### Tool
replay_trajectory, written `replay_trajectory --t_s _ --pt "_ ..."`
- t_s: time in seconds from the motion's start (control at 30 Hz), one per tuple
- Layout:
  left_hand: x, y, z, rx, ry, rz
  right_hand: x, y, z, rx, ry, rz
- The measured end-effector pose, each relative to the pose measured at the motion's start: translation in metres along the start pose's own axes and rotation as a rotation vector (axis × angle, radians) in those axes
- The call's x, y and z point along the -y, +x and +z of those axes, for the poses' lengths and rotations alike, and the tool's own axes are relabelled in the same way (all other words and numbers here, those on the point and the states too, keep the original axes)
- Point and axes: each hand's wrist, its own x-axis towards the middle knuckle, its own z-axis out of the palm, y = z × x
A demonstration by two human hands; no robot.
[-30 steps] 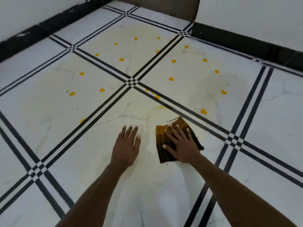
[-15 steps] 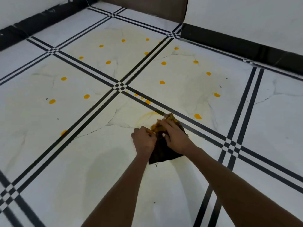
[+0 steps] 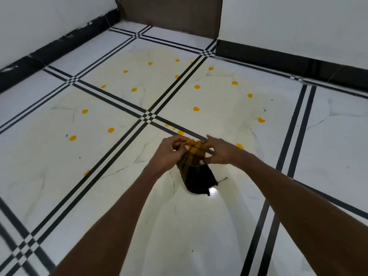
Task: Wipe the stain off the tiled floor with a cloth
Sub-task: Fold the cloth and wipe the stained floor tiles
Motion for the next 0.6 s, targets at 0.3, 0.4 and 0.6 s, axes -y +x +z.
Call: replay_trajectory --t_s 0.3,0.4,0.6 --pt "-0.031 0.027 -0.025 -0.195 -0.039 0.17 0.019 -0.019 -0.048 -0.62 -0.241 -0.024" --pt "-0.024 0.026 -0.025 -0.196 -0.018 0.191 0.029 -0.029 -0.046 -0.702 -0.363 -0.045" --pt "0.034 0.008 -0.007 0.078 0.231 0.049 0.01 -0.033 -0.004 0.0 -0.429 0.204"
